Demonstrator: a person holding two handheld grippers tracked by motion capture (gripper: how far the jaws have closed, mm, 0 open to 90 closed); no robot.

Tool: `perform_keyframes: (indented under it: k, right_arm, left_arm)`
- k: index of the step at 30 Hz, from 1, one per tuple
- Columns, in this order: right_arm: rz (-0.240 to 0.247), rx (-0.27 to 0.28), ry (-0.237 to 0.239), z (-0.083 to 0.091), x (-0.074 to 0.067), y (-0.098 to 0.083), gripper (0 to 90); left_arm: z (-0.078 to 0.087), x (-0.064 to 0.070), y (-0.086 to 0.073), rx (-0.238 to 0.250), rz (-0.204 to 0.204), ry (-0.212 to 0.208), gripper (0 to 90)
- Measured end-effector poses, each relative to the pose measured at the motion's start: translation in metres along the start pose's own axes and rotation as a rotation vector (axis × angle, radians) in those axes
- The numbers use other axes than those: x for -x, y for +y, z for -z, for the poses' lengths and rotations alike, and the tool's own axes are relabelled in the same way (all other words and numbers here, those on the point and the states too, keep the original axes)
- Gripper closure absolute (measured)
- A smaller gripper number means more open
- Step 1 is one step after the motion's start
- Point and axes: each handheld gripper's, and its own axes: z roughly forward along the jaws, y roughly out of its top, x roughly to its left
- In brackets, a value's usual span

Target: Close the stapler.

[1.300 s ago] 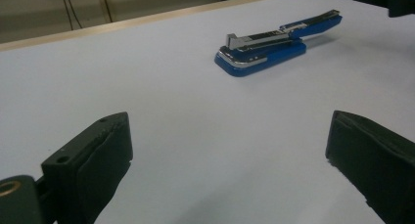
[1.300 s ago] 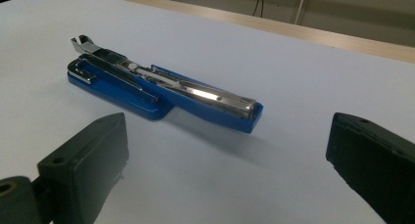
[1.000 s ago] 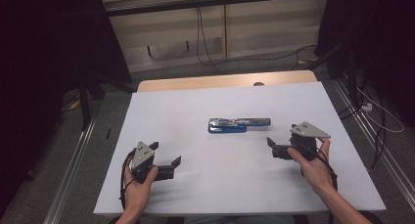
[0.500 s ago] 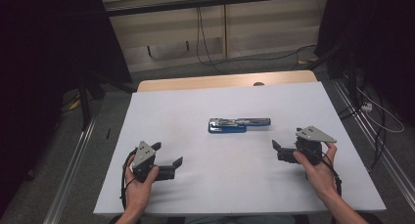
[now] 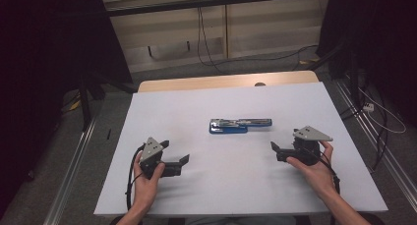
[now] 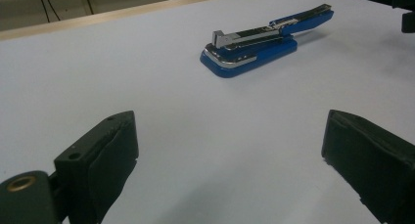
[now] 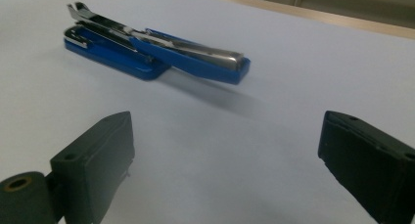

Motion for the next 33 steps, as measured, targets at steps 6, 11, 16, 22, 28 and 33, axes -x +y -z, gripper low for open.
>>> perform_keyframes:
  k: [6,11,16,22,28,33]
  right_arm:
    - [-0.008,0.005,0.051,-0.009,-0.002,0.003,14.6]
    - [-0.011,0.011,0.071,-0.015,0.0,0.007,24.3]
    - [-0.022,0.055,0.081,-0.015,0.002,0.013,30.1]
    - [-0.006,0.048,0.107,-0.015,0.003,0.014,36.5]
    - [-0.009,0.036,0.126,-0.022,0.007,0.02,42.3]
    - [-0.009,0.031,0.124,-0.027,0.007,0.029,47.3]
  left_arm:
    - [-0.017,0.006,0.008,-0.013,-0.029,-0.023,6.7]
    - [-0.024,0.008,0.013,0.026,-0.02,-0.007,3.8]
    - [-0.038,0.009,0.024,0.041,-0.026,-0.003,3.7]
    - [-0.056,0.011,0.031,0.037,-0.052,-0.023,3.8]
    - [-0.073,0.012,0.041,0.017,-0.035,-0.047,3.8]
    - [-0.085,0.01,0.053,0.027,-0.024,-0.048,4.0]
